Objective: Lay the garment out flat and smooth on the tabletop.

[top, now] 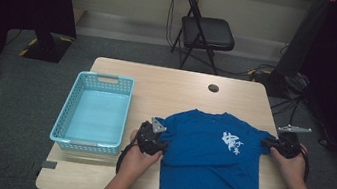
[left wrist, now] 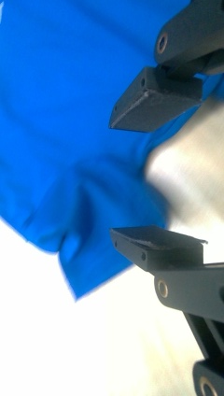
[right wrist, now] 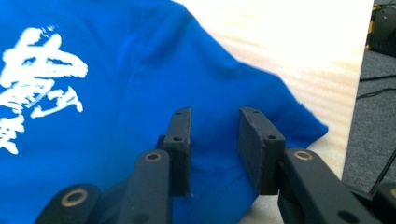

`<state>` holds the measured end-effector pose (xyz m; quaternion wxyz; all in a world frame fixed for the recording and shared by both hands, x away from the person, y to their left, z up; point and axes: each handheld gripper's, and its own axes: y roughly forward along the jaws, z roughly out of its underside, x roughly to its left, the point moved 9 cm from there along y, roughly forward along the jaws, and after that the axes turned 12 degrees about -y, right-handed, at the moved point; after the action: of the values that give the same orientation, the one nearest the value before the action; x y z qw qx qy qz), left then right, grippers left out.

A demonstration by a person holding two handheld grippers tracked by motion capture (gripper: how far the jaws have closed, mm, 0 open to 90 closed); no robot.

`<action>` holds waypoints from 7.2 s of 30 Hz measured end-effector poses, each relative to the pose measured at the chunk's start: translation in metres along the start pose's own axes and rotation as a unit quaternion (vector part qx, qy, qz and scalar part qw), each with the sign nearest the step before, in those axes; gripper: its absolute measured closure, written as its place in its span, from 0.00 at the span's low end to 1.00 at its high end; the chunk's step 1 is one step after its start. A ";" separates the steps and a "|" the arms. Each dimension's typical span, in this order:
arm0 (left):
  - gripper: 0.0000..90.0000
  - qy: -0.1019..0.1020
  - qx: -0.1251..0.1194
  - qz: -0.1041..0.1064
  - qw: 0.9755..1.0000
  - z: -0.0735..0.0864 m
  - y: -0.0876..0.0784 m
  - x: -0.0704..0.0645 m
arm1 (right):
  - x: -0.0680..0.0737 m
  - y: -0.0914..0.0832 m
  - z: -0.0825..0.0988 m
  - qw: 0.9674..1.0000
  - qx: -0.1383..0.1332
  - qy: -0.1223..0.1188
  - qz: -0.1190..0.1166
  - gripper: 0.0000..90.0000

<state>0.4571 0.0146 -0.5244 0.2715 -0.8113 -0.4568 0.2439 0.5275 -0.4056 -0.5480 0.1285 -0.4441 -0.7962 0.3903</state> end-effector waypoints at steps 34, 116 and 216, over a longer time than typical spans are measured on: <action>0.96 -0.026 0.063 -0.099 0.993 -0.035 0.064 0.064 | 0.001 -0.009 0.006 1.000 -0.013 0.005 -0.002 0.69; 0.59 -0.061 0.017 -0.111 0.992 -0.018 0.049 0.069 | 0.018 -0.008 -0.020 0.998 -0.041 0.004 -0.045 0.76; 0.39 -0.019 -0.014 0.021 0.999 -0.060 0.006 0.017 | 0.065 -0.044 -0.061 0.993 -0.045 -0.064 -0.083 0.44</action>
<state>0.5073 0.0135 -0.4872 0.2462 -0.8199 -0.4477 0.2584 0.4974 -0.3355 -0.4843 0.0897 -0.3558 -0.8536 0.3699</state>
